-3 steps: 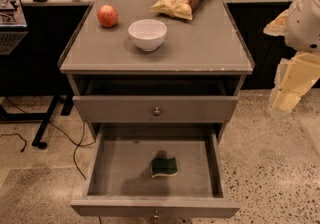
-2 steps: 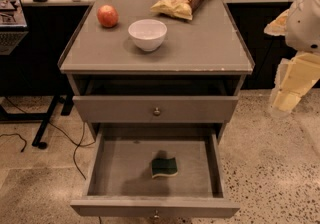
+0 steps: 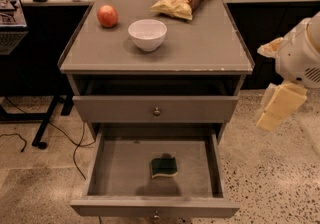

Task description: Pick sponge from middle drawer and place on counter

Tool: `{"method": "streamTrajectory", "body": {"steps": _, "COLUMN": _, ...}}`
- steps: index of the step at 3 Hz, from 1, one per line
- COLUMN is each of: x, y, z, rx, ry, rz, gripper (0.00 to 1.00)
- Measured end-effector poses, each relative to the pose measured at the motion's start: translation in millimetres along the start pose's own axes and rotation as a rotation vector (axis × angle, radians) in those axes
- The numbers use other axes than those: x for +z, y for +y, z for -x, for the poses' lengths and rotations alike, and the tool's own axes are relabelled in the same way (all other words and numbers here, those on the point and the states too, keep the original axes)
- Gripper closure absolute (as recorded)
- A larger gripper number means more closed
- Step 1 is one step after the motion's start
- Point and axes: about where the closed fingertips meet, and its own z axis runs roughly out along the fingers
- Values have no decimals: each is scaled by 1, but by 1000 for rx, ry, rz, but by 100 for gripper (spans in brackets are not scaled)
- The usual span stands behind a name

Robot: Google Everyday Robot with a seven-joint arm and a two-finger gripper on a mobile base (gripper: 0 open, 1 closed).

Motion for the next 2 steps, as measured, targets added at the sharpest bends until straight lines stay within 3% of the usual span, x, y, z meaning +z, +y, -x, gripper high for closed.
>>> {"method": "streamTrajectory", "body": {"steps": 1, "x": 31, "y": 6, "z": -6, "rx": 53, "ry": -61, "rz": -25, "gripper": 0}}
{"method": "streamTrajectory", "body": {"steps": 2, "x": 69, "y": 6, "z": -8, "rx": 69, "ry": -99, "rz": -6, "gripper": 0}}
